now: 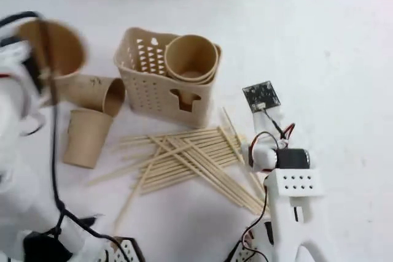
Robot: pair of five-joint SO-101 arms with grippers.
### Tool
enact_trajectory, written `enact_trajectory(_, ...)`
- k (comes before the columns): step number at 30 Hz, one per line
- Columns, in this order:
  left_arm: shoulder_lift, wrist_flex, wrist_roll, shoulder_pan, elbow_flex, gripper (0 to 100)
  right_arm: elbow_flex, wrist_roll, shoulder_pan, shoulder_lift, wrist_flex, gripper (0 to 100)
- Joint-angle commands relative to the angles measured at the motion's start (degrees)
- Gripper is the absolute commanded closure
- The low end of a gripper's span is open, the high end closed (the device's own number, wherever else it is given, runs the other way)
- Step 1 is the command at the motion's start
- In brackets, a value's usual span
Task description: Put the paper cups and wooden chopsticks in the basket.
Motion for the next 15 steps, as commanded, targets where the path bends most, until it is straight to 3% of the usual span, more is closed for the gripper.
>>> enact_trajectory(1,-0.84,-8.26,7.3,11.91,3.78,98,2.2,-0.62,0.92,-1.1,-4.62,98.2)
enact_trajectory(10,-0.84,-31.47,10.81,30.37,16.44,98,3.34,-4.22,0.84,-1.1,-6.9,98.0)
enact_trajectory(15,-0.75,-40.35,10.81,32.66,26.55,98,3.34,-4.22,0.84,-1.1,-6.9,98.0)
